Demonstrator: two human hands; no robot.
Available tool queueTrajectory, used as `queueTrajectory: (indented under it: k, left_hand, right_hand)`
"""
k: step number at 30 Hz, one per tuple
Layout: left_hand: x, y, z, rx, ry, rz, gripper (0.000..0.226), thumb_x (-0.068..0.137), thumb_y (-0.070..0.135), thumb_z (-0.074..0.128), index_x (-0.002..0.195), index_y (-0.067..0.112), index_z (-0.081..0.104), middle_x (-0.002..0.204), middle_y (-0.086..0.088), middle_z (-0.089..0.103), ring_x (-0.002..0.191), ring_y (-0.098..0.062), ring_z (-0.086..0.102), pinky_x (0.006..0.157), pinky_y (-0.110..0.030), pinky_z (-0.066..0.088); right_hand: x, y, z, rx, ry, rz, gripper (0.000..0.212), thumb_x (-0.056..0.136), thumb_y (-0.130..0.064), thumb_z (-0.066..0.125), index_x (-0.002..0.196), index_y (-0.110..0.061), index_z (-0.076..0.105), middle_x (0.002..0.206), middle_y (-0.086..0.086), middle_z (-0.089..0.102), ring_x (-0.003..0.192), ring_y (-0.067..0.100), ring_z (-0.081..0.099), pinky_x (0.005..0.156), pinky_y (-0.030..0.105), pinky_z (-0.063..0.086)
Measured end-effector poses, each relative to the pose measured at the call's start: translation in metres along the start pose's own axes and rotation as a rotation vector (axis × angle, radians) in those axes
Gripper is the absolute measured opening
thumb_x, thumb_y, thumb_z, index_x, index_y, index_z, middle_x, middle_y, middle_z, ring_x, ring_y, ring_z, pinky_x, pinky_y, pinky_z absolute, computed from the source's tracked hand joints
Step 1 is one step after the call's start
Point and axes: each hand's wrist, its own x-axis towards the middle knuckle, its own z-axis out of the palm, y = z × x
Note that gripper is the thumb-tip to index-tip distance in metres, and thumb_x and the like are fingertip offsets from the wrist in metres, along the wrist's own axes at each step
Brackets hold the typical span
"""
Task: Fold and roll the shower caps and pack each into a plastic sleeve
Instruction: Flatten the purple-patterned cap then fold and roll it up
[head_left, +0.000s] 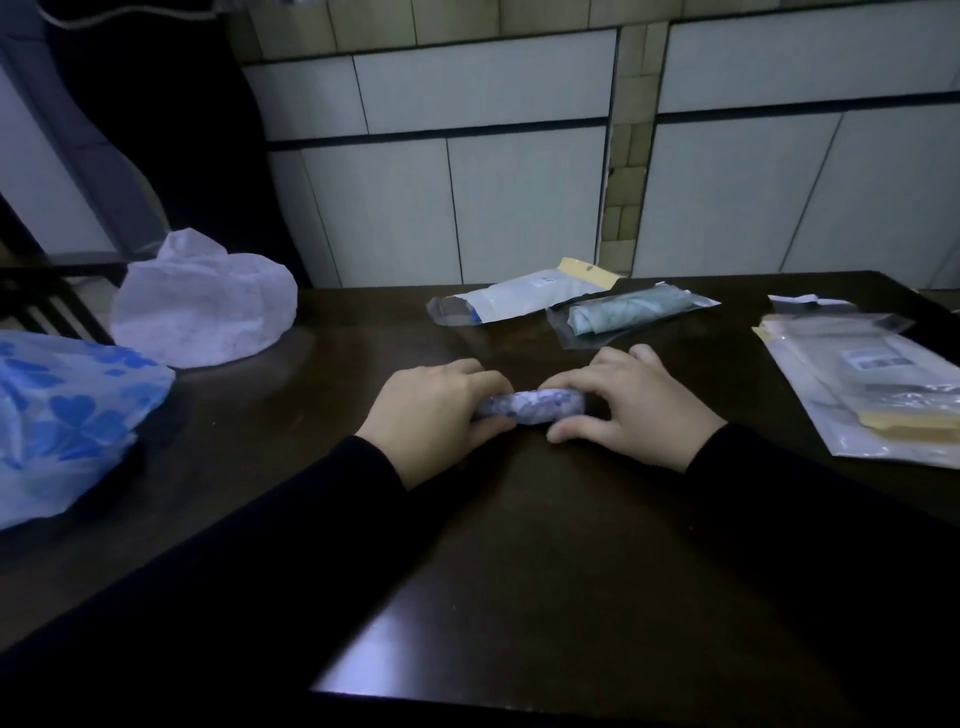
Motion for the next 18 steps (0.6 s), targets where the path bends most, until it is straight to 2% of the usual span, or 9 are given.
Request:
queueTrajectory:
  k: [5, 8, 10, 12, 14, 16, 18]
  left_hand:
    - [0.005, 0.005, -0.004, -0.018, -0.104, -0.083, 0.024, 0.087, 0.055, 0.056, 0.104, 0.039, 0.062, 0.091, 0.016, 0.060, 0.081, -0.004, 0.054, 0.060, -0.020, 0.032]
    - [0.010, 0.007, -0.009, -0.221, -0.232, -0.168, 0.014, 0.085, 0.051, 0.063, 0.094, 0.041, 0.060, 0.082, 0.017, 0.060, 0.076, -0.002, 0.058, 0.059, -0.016, 0.036]
    - [0.014, 0.012, -0.010, -0.353, -0.286, -0.196, 0.012, 0.085, 0.047, 0.066, 0.089, 0.042, 0.056, 0.081, 0.015, 0.059, 0.074, -0.002, 0.058, 0.063, -0.018, 0.042]
    - [0.018, 0.017, -0.008, -0.429, -0.266, -0.214, 0.012, 0.084, 0.046, 0.068, 0.083, 0.042, 0.056, 0.080, 0.013, 0.061, 0.073, -0.003, 0.059, 0.065, -0.023, 0.047]
    - [0.023, 0.026, -0.002, -0.496, -0.200, -0.247, 0.010, 0.083, 0.046, 0.068, 0.082, 0.040, 0.060, 0.078, 0.012, 0.063, 0.072, -0.004, 0.060, 0.064, -0.024, 0.050]
    - [0.031, 0.037, 0.004, -0.584, -0.119, -0.289, 0.008, 0.084, 0.045, 0.068, 0.084, 0.038, 0.064, 0.075, 0.011, 0.063, 0.069, -0.002, 0.060, 0.059, -0.018, 0.047]
    - [0.040, 0.050, 0.011, -0.697, -0.046, -0.345, 0.007, 0.084, 0.042, 0.068, 0.086, 0.036, 0.066, 0.074, 0.011, 0.063, 0.068, 0.001, 0.059, 0.058, -0.014, 0.044]
  right_hand:
    - [-0.005, 0.000, -0.004, -0.012, 0.012, 0.029, 0.035, 0.087, -0.056, 0.055, 0.121, -0.048, 0.055, 0.092, -0.011, 0.047, 0.094, 0.012, 0.039, 0.078, 0.026, 0.028]
    - [-0.012, 0.001, -0.008, 0.047, 0.004, 0.066, 0.038, 0.086, -0.057, 0.056, 0.123, -0.051, 0.051, 0.091, -0.014, 0.045, 0.100, 0.014, 0.039, 0.079, 0.026, 0.030]
    - [-0.019, 0.001, -0.017, 0.078, 0.033, 0.097, 0.044, 0.086, -0.056, 0.056, 0.129, -0.050, 0.046, 0.100, -0.016, 0.047, 0.105, 0.011, 0.038, 0.085, 0.026, 0.031]
    - [-0.028, 0.004, -0.028, 0.018, 0.112, 0.102, 0.052, 0.087, -0.057, 0.054, 0.136, -0.046, 0.041, 0.112, -0.019, 0.049, 0.107, 0.005, 0.038, 0.092, 0.028, 0.030]
    - [-0.039, 0.014, -0.041, -0.082, 0.223, 0.106, 0.054, 0.086, -0.060, 0.052, 0.137, -0.042, 0.042, 0.123, -0.017, 0.055, 0.115, 0.008, 0.044, 0.098, 0.034, 0.031]
    - [-0.056, 0.031, -0.057, -0.157, 0.318, 0.135, 0.045, 0.087, -0.055, 0.052, 0.129, -0.040, 0.052, 0.123, -0.013, 0.057, 0.117, 0.013, 0.046, 0.099, 0.039, 0.033]
    - [-0.077, 0.050, -0.076, -0.191, 0.329, 0.191, 0.034, 0.084, -0.042, 0.054, 0.118, -0.041, 0.059, 0.121, -0.014, 0.057, 0.116, 0.013, 0.045, 0.099, 0.040, 0.032]
